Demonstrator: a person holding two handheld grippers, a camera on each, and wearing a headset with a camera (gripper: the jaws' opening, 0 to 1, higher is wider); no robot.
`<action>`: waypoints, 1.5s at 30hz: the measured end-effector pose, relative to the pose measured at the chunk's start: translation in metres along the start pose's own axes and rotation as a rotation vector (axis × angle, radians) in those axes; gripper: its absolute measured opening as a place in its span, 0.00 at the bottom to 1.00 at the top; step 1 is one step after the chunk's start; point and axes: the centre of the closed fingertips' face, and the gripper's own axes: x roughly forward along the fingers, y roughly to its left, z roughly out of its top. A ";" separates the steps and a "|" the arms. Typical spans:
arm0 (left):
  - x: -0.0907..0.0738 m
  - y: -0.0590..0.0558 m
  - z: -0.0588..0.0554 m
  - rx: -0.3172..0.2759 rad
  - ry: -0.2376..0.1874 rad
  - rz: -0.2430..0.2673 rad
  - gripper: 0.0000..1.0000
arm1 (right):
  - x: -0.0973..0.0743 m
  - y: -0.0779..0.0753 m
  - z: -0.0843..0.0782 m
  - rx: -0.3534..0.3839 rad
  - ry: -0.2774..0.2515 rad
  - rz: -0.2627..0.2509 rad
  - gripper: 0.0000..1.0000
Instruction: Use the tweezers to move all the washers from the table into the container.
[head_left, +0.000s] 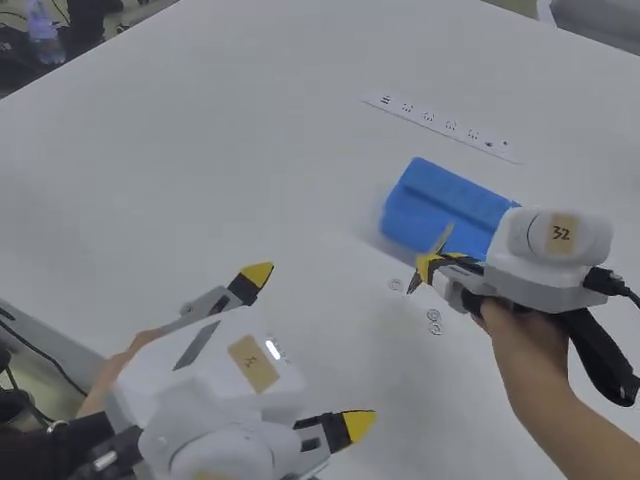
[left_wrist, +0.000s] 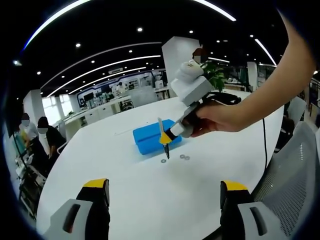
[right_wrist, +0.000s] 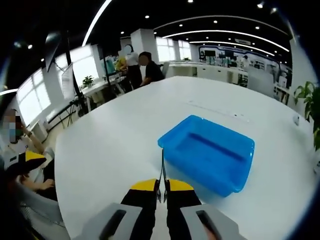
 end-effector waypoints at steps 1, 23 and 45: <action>0.000 0.000 0.000 0.000 0.001 0.001 0.94 | 0.002 0.000 0.001 0.008 -0.005 0.000 0.03; 0.004 0.001 -0.003 0.012 0.024 -0.005 0.94 | 0.015 -0.001 0.005 -0.014 -0.023 -0.005 0.03; 0.006 0.001 -0.005 0.019 0.034 -0.003 0.93 | 0.015 -0.004 0.005 0.016 -0.035 -0.014 0.03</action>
